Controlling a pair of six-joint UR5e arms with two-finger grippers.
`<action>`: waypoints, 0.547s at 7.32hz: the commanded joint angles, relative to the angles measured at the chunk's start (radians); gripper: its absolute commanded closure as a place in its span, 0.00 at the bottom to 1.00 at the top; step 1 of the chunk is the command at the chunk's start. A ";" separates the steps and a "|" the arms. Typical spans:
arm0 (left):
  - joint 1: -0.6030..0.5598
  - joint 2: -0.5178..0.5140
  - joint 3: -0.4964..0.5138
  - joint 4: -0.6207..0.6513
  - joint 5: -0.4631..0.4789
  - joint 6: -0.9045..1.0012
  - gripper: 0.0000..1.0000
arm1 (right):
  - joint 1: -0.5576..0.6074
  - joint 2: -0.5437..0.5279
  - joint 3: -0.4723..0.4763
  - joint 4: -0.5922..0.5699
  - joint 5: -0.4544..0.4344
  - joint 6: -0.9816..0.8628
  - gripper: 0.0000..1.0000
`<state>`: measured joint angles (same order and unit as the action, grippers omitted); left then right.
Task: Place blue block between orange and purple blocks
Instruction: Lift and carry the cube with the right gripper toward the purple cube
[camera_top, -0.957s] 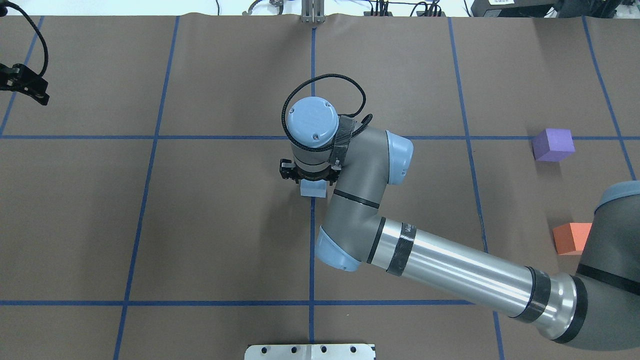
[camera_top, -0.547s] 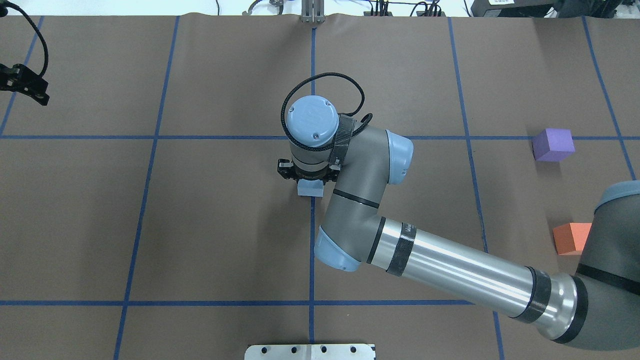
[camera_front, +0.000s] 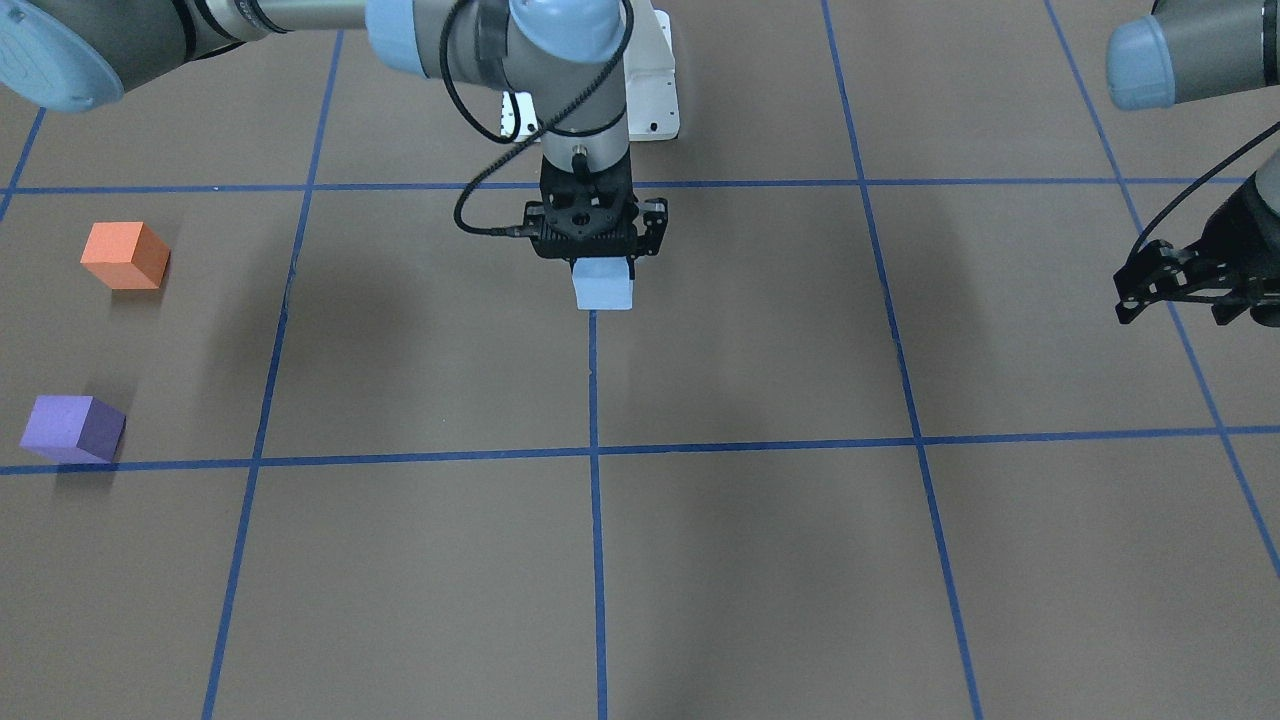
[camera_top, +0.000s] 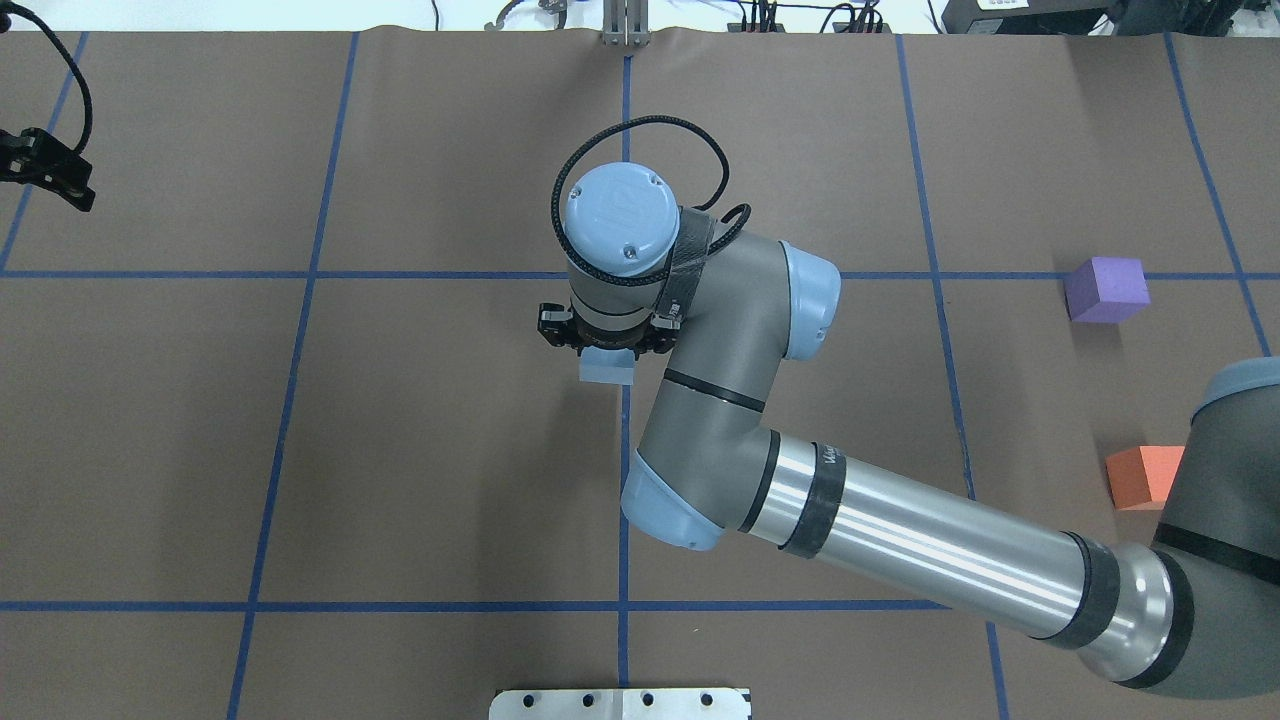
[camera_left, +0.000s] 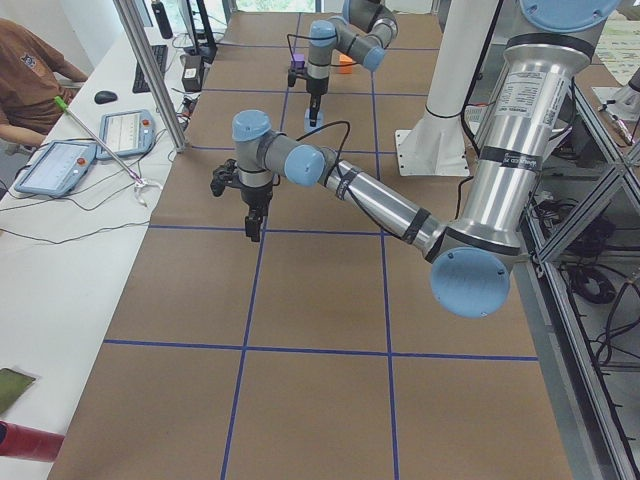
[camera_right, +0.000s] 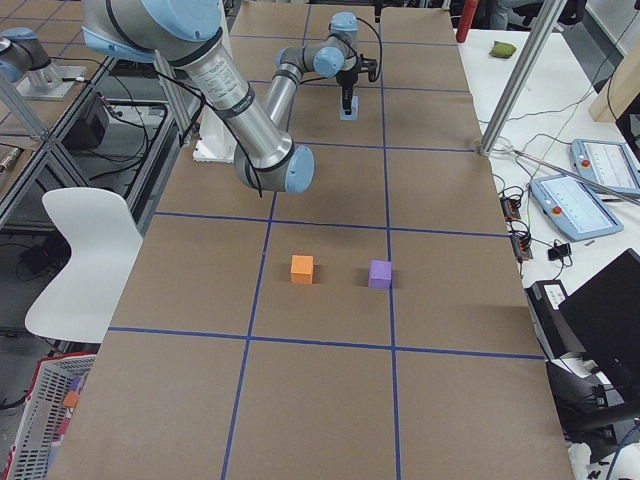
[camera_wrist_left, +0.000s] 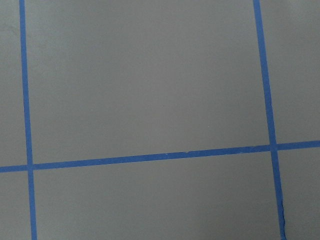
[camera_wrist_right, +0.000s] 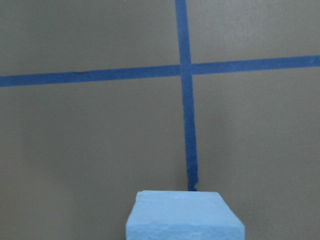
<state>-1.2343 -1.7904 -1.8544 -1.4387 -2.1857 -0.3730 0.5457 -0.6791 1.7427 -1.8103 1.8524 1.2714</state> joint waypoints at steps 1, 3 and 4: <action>-0.060 0.048 0.010 -0.003 -0.002 0.152 0.00 | 0.162 -0.040 0.246 -0.238 0.066 -0.082 1.00; -0.164 0.075 0.064 0.001 -0.008 0.308 0.00 | 0.360 -0.280 0.372 -0.231 0.219 -0.383 1.00; -0.233 0.086 0.128 -0.003 -0.104 0.403 0.00 | 0.441 -0.392 0.370 -0.215 0.260 -0.546 1.00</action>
<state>-1.3896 -1.7199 -1.7895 -1.4392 -2.2148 -0.0858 0.8763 -0.9267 2.0831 -2.0347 2.0453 0.9314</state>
